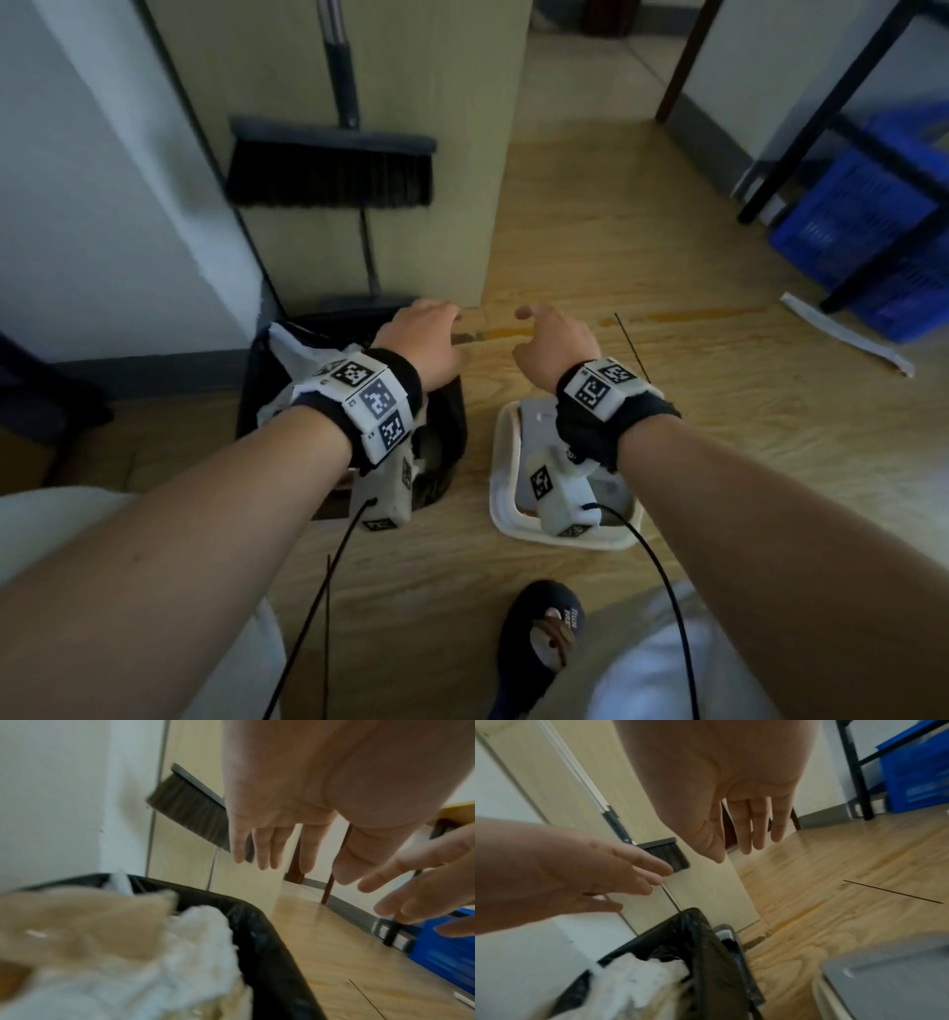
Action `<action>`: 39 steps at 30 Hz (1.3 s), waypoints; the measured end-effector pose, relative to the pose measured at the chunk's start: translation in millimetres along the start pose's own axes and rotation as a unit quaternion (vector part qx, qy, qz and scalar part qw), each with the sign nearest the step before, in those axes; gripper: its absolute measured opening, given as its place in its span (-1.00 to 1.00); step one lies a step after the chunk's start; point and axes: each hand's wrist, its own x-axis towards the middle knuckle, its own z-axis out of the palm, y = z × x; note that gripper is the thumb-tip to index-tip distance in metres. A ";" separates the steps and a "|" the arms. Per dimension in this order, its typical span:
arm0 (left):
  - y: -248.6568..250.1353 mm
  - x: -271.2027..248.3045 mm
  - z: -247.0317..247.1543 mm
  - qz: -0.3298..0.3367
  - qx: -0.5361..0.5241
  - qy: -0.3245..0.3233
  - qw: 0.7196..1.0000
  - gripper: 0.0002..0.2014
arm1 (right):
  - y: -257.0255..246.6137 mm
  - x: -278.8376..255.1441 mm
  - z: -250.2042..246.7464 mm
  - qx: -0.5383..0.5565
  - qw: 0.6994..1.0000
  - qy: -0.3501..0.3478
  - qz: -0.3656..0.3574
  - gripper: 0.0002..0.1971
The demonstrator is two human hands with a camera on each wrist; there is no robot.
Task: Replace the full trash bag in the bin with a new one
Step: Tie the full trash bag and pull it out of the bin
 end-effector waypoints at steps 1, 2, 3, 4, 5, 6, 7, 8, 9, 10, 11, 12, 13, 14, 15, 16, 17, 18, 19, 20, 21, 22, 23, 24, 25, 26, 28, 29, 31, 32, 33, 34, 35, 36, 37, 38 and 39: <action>-10.0 -7.2 -9.4 -0.010 -0.003 0.004 1.000 -0.52 | -12.7 -0.6 -1.5 0.000 1.000 -0.001 -0.012 -0.48; -19.9 -15.6 -18.8 -0.023 -0.007 0.010 1.000 -0.55 | -25.4 -1.3 -2.0 -0.003 1.000 -0.002 -0.026 -0.49; -30.3 -23.0 -26.7 -0.034 -0.012 0.022 0.999 -0.56 | -37.3 -1.8 -1.1 -0.006 0.999 -0.003 -0.040 -0.49; -41.4 -30.3 -33.6 -0.046 -0.018 0.033 0.998 -0.54 | -47.8 -2.5 0.4 -0.008 0.999 -0.006 -0.051 -0.51; -52.6 -36.7 -39.9 -0.061 -0.024 0.041 0.997 -0.51 | -57.0 -2.8 3.1 -0.008 0.998 -0.011 -0.058 -0.53; -64.0 -43.0 -45.4 -0.079 -0.031 0.049 0.995 -0.50 | -64.6 -2.8 6.5 -0.010 0.998 -0.017 -0.063 -0.55; -75.3 -48.8 -50.2 -0.094 -0.041 0.057 0.993 -0.50 | -70.5 -2.3 10.6 -0.012 0.997 -0.025 -0.066 -0.58; -86.6 -54.7 -54.4 -0.109 -0.053 0.063 0.991 -0.50 | -75.3 -1.5 15.3 -0.015 0.997 -0.032 -0.067 -0.60; -98.3 -59.6 -57.1 -0.124 -0.066 0.069 0.988 -0.51 | -79.5 0.0 20.5 -0.018 0.997 -0.040 -0.067 -0.61; -109.3 -63.3 -58.2 -0.138 -0.078 0.071 0.985 -0.51 | -82.8 1.1 25.2 -0.022 0.996 -0.049 -0.066 -0.61; -119.2 -66.3 -58.6 -0.149 -0.094 0.071 0.982 -0.52 | -85.4 2.5 29.5 -0.025 0.996 -0.059 -0.065 -0.60; -128.4 -68.7 -57.9 -0.162 -0.115 0.067 0.978 -0.52 | -88.0 4.3 34.1 -0.030 0.995 -0.069 -0.064 -0.59; -136.9 -69.8 -55.7 -0.173 -0.137 0.063 0.973 -0.53 | -90.0 6.2 38.4 -0.035 0.995 -0.075 -0.063 -0.58; -144.1 -70.9 -52.7 -0.183 -0.155 0.056 0.969 -0.56 | -91.4 7.9 42.3 -0.038 0.994 -0.077 -0.062 -0.57; -151.4 -70.2 -48.8 -0.191 -0.169 0.047 0.966 -0.60 | -92.2 10.0 46.2 -0.039 0.995 -0.076 -0.060 -0.57; -158.7 -68.7 -44.7 -0.200 -0.180 0.039 0.962 -0.67 | -92.4 12.7 50.2 -0.037 0.995 -0.075 -0.057 -0.56; -165.1 -66.4 -40.6 -0.211 -0.192 0.032 0.958 -0.74 | -91.6 15.4 53.5 -0.034 0.995 -0.077 -0.051 -0.55; -170.8 -64.5 -37.6 -0.225 -0.206 0.027 0.952 -0.81 | -90.8 18.2 56.6 -0.031 0.995 -0.080 -0.044 -0.54; -175.8 -62.2 -34.1 -0.239 -0.222 0.025 0.945 -0.85 | -89.5 20.7 59.5 -0.029 0.995 -0.084 -0.037 -0.53; -180.2 -59.0 -30.7 -0.254 -0.239 0.026 0.937 -0.86 | -88.4 22.7 62.0 -0.030 0.995 -0.087 -0.032 -0.52; -184.9 -54.6 -26.1 -0.269 -0.257 0.025 0.928 -0.87 | -87.3 25.2 64.7 -0.034 0.995 -0.090 -0.029 -0.51; -189.1 -51.0 -20.9 -0.282 -0.278 0.016 0.918 -0.87 | -86.4 27.9 67.6 -0.039 0.995 -0.092 -0.027 -0.50; -192.7 -48.1 -14.9 -0.293 -0.300 0.005 0.908 -0.85 | -86.0 30.9 70.2 -0.045 0.994 -0.092 -0.027 -0.48; -197.6 -44.4 -7.5 -0.304 -0.326 0.002 0.895 -0.76 | -86.1 33.9 72.9 -0.050 0.994 -0.090 -0.025 -0.47; -202.0 -41.7 -0.6 -0.322 -0.358 -0.003 0.876 -0.65 | -86.4 37.3 75.4 -0.055 0.994 -0.089 -0.022 -0.46; -204.5 -41.0 4.6 -0.342 -0.394 -0.007 0.853 -0.55 | -86.8 40.4 77.7 -0.058 0.994 -0.090 -0.018 -0.45; -210.7 -39.0 13.1 -0.368 -0.444 -0.005 0.817 -0.43 | -87.7 46.0 82.0 -0.065 0.993 -0.103 -0.005 -0.42; -213.6 -38.9 16.4 -0.381 -0.463 0.001 0.801 -0.39 | -87.8 48.2 84.4 -0.073 0.991 -0.112 0.002 -0.41; -221.8 -39.7 21.9 -0.400 -0.482 0.022 0.779 -0.38 | -87.9 52.3 89.8 -0.088 0.987 -0.131 0.016 -0.38; -225.5 -41.4 24.4 -0.402 -0.480 0.018 0.780 -0.42 | -88.2 54.0 92.5 -0.090 0.986 -0.138 0.021 -0.37; -228.2 -42.2 27.9 -0.400 -0.476 0.003 0.783 -0.50 | -88.9 55.7 94.7 -0.089 0.986 -0.142 0.024 -0.37; -230.1 -42.1 31.0 -0.394 -0.467 -0.017 0.791 -0.61 | -89.9 57.0 96.8 -0.089 0.985 -0.145 0.026 -0.37; -231.5 -40.7 34.2 -0.404 -0.453 -0.043 0.793 -0.67 | -91.3 58.0 98.2 -0.091 0.984 -0.148 0.026 -0.38; -231.8 -41.0 36.9 -0.422 -0.440 -0.056 0.791 -0.65 | -92.7 58.7 99.0 -0.093 0.984 -0.151 0.026 -0.38; -230.0 -41.5 35.9 -0.431 -0.429 -0.063 0.791 -0.64 | -93.9 59.6 99.9 -0.096 0.983 -0.154 0.027 -0.40; -228.6 -41.7 33.7 -0.424 -0.425 -0.068 0.797 -0.65 | -94.3 60.5 101.1 -0.101 0.982 -0.155 0.027 -0.42; -229.1 -41.6 32.6 -0.411 -0.424 -0.074 0.804 -0.68 | -94.6 61.1 102.2 -0.108 0.982 -0.154 0.026 -0.45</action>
